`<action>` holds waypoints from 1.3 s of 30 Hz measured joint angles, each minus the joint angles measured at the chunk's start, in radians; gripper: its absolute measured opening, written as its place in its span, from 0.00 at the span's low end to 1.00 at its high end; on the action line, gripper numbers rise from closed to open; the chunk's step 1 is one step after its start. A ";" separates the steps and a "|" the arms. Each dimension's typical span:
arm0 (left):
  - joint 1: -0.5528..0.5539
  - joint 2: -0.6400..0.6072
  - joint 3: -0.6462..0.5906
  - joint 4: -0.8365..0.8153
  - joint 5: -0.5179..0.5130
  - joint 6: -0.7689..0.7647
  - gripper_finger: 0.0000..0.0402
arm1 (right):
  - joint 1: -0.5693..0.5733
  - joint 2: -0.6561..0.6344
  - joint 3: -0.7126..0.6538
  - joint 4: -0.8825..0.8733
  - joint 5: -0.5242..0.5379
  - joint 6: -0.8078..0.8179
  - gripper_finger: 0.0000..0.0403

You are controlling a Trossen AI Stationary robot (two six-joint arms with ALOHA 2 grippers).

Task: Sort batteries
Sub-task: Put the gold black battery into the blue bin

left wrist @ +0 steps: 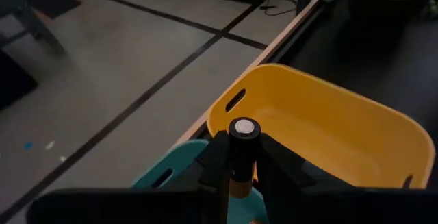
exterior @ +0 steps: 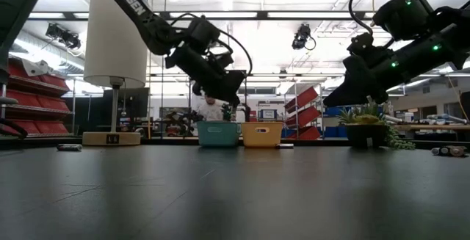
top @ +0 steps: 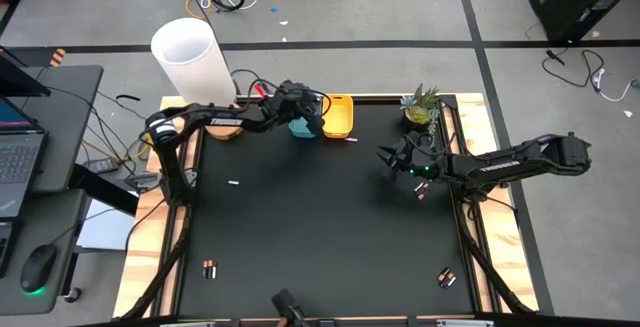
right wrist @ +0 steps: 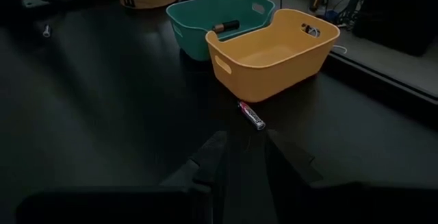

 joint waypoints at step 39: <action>-0.007 0.003 0.000 -0.090 -0.068 0.010 0.35 | -0.007 0.000 0.000 0.000 0.001 0.000 0.22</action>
